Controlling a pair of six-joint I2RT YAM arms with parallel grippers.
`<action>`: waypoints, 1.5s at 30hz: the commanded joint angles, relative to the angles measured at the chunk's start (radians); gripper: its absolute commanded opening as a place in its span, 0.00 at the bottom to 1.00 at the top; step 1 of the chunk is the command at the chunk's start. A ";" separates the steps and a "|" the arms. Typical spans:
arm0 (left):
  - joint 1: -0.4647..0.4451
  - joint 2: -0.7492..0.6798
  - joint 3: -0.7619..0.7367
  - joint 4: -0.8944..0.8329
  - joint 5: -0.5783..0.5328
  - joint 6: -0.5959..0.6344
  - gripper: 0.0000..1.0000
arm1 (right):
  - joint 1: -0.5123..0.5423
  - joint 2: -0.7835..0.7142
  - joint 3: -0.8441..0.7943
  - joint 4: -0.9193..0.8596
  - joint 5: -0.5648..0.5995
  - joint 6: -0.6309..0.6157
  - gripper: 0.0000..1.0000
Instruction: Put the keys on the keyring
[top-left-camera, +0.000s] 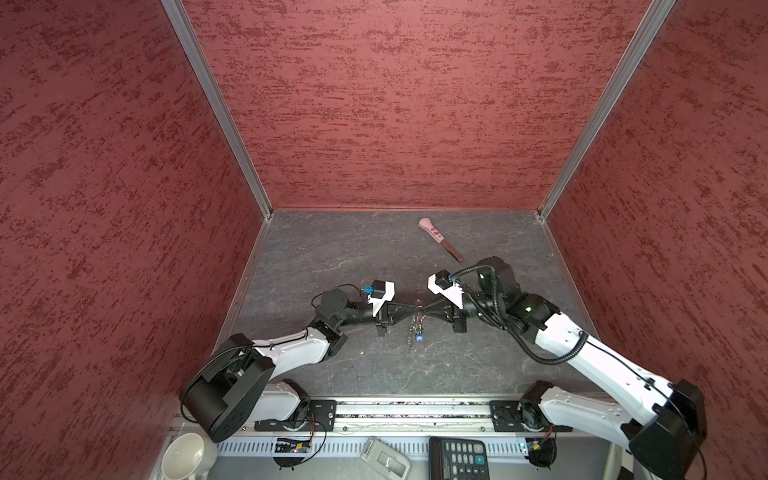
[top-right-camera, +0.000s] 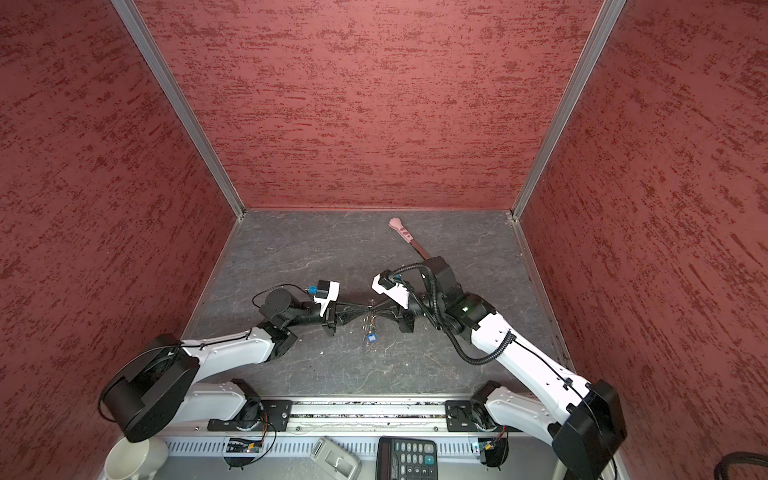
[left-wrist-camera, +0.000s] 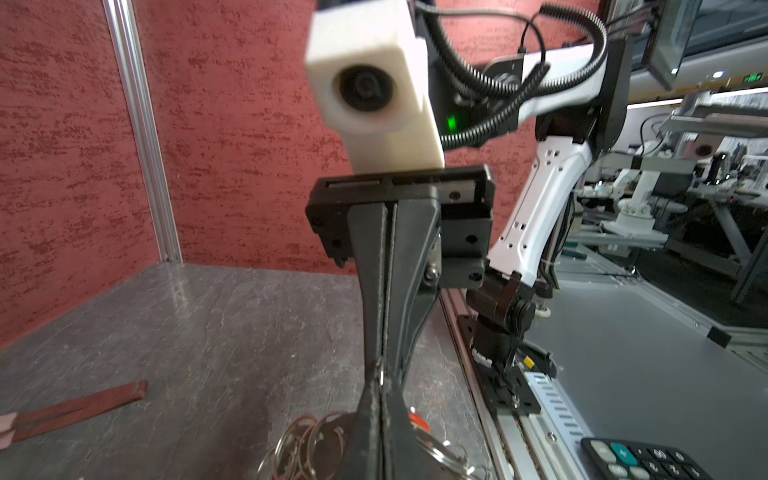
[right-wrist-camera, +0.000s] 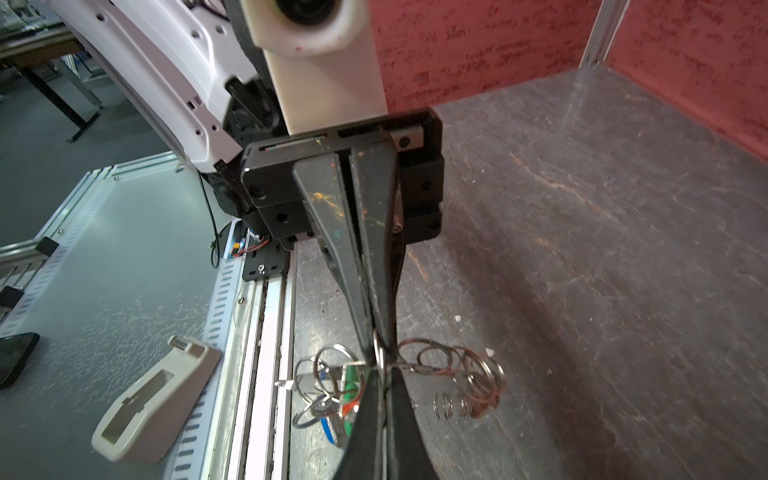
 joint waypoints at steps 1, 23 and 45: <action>0.004 -0.083 0.039 -0.272 -0.026 0.160 0.20 | 0.000 0.032 0.123 -0.184 0.061 -0.092 0.00; 0.052 -0.076 0.036 -0.242 -0.027 0.058 0.27 | 0.097 0.278 0.512 -0.645 0.349 -0.245 0.00; 0.045 0.058 0.088 -0.128 0.124 -0.052 0.21 | 0.131 0.294 0.503 -0.603 0.311 -0.307 0.00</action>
